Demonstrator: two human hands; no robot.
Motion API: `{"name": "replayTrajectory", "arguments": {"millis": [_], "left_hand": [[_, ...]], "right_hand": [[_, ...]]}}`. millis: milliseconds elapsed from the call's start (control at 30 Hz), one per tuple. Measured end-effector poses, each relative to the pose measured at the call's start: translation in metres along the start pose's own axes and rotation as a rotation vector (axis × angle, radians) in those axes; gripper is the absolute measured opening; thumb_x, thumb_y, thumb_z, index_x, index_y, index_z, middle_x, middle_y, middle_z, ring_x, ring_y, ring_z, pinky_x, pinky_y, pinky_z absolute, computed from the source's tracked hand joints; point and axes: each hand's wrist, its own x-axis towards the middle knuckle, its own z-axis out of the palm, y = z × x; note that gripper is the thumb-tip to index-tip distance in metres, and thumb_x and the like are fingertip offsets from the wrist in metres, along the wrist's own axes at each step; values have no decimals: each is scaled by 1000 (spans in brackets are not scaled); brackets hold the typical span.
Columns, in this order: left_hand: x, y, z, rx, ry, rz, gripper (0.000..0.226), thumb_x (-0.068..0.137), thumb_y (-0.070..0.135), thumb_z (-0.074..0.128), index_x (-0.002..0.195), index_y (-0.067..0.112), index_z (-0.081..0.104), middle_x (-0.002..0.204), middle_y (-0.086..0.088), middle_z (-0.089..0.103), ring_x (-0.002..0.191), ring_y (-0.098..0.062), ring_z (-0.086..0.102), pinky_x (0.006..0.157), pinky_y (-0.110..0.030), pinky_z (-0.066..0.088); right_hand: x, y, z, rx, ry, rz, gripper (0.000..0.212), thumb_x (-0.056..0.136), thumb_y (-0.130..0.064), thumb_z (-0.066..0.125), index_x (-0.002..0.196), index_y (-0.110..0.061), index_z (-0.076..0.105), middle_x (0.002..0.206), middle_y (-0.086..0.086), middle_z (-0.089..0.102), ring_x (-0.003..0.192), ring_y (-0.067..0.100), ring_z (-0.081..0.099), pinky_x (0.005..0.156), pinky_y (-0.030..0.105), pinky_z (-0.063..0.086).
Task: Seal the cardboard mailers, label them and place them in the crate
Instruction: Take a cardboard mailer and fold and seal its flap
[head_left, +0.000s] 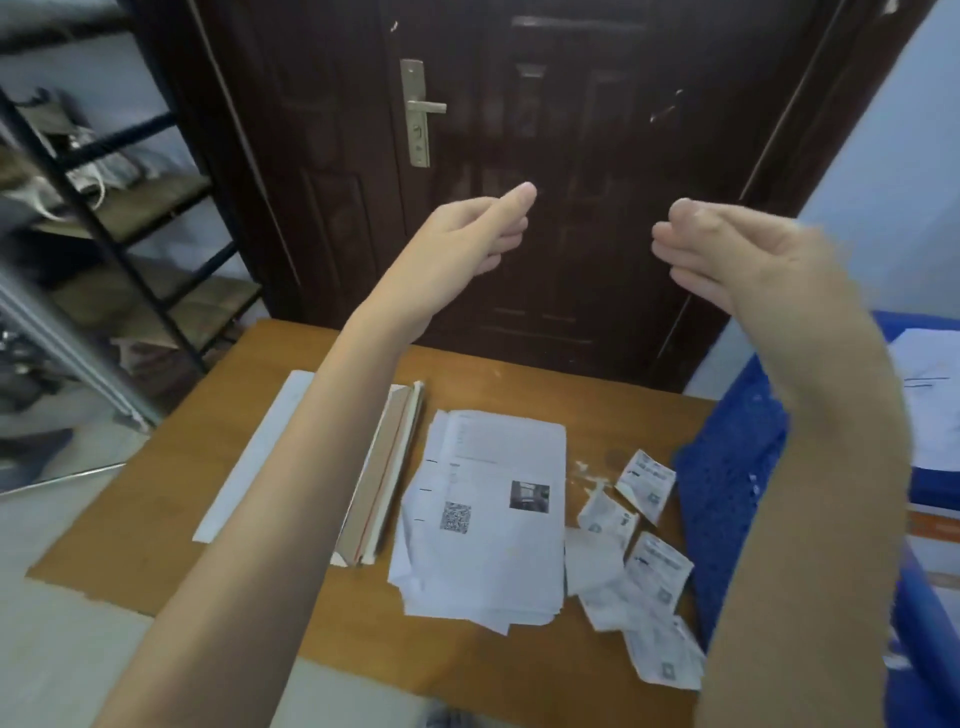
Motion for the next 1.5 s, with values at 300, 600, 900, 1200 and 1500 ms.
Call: {"name": "replayTrajectory", "arguments": {"millis": [300,600,900,1200,1500], "left_hand": [[-21,-112,-33,-15,139,-274,50,95,52,45,127,16,58,125,3,62,115,-8,58,105,-30,44],[-59,-189,-67,19,248,-474,60,94,57,43,136,14,50,132,0,56,121,-15,53,105,-34,41],[-78,-273,-128,31,555,-634,49,97,43,48,132,10,53,132,-4,56,122,-21,50,92,-29,40],[-94,-360,-193,197,456,-809,50,98,39,47,132,2,51,113,-9,58,112,-30,51,85,-31,38],[-97,-388,-204,264,404,-850,42,100,31,44,124,-2,55,118,-21,61,109,-36,53,81,-33,36]], "right_hand": [[19,73,93,-4,-105,124,59,82,-62,53,129,-25,59,122,-11,64,115,4,57,105,37,43],[12,132,173,21,-251,316,52,84,-57,55,123,-24,62,119,-10,65,113,7,58,106,39,42],[-13,164,273,254,39,518,41,88,-38,64,123,-17,63,121,-8,64,114,8,58,103,29,44],[-40,198,342,194,127,782,12,86,-39,58,77,-31,56,88,-10,57,91,8,56,80,23,36],[-52,211,375,114,171,886,36,88,-28,53,59,-35,35,61,-14,35,56,4,32,53,22,24]]}}
